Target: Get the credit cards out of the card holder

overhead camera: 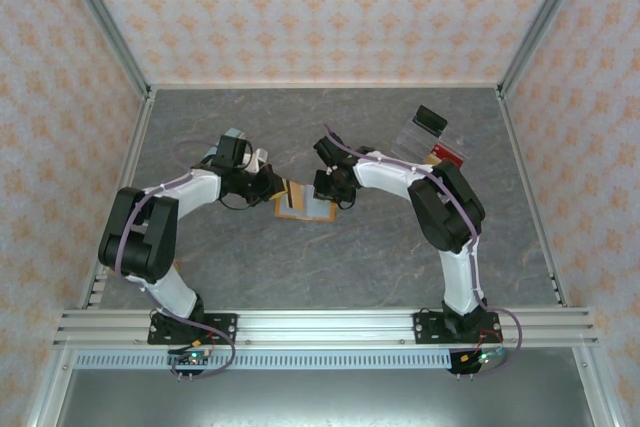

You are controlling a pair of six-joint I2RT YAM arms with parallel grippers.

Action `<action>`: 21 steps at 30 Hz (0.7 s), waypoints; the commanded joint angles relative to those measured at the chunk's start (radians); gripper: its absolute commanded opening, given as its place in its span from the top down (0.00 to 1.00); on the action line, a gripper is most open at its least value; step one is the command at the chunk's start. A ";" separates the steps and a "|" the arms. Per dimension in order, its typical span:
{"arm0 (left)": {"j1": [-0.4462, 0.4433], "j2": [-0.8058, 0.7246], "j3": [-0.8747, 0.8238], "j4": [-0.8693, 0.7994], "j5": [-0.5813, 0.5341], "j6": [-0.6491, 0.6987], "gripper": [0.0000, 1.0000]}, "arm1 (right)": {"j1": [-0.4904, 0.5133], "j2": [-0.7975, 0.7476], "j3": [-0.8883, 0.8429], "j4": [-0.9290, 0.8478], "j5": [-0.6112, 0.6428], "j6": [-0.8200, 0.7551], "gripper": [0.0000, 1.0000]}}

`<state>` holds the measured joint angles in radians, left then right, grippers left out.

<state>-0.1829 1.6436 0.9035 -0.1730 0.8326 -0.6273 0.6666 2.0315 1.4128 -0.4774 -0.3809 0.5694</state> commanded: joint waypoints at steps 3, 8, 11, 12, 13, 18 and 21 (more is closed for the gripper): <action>0.007 -0.130 0.001 -0.065 -0.079 0.000 1.00 | -0.036 -0.115 -0.027 0.153 -0.135 0.001 0.70; 0.008 -0.203 0.012 -0.011 -0.038 -0.060 1.00 | -0.076 -0.201 -0.089 0.345 -0.301 0.056 0.49; 0.010 -0.221 0.023 0.026 0.012 -0.100 1.00 | -0.100 -0.247 -0.141 0.470 -0.387 0.109 0.36; 0.011 -0.224 0.021 0.049 0.032 -0.122 1.00 | -0.104 -0.253 -0.150 0.498 -0.413 0.123 0.32; 0.012 -0.226 0.021 0.076 0.051 -0.146 1.00 | -0.106 -0.259 -0.155 0.523 -0.442 0.136 0.30; 0.017 -0.244 0.026 0.162 0.108 -0.225 1.00 | -0.112 -0.264 -0.157 0.566 -0.504 0.168 0.24; 0.020 -0.244 0.024 0.211 0.139 -0.271 1.00 | -0.113 -0.257 -0.153 0.582 -0.531 0.181 0.24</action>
<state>-0.1761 1.4277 0.9024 -0.0559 0.9112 -0.8303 0.5556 1.7893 1.2701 0.0311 -0.8459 0.7200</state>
